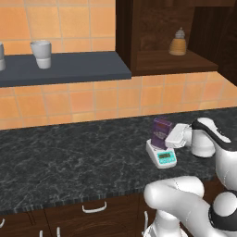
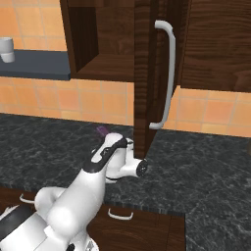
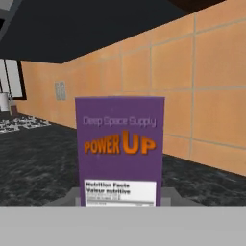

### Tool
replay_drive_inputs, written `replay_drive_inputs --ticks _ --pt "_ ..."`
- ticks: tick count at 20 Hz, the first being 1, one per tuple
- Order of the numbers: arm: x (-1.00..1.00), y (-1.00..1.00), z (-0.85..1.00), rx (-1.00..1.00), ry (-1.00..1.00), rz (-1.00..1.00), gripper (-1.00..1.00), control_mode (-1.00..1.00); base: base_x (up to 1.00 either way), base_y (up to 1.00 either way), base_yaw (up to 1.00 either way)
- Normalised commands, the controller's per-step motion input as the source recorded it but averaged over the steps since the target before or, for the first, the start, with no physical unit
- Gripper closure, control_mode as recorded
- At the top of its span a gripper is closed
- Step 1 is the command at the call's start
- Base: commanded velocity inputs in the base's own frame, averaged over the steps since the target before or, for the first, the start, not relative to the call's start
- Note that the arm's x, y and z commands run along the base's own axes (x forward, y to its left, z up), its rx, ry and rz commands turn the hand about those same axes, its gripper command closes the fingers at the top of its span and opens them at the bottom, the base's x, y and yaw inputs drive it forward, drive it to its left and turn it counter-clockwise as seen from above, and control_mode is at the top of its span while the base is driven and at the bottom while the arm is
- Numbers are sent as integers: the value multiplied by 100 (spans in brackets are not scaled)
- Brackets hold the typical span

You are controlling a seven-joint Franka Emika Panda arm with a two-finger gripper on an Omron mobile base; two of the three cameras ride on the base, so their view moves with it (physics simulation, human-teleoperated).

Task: Pick the cereal and place it on the digital scale for weighing, and close the cabinet.

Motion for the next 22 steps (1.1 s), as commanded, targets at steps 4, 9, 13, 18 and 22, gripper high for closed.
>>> replay_drive_inputs --ticks 4,9,13,18,22 --pt "15 -5 -19 0 0 4 100 -100 0 0 0" --pt "21 -5 -14 0 0 1 100 -100 0 0 0" --pt "11 0 -8 0 0 0 100 -100 0 0 0" --pt "2 0 -19 0 0 0 -100 -100 0 0 0" --pt "0 0 -3 0 0 0 -100 -100 0 0 0"
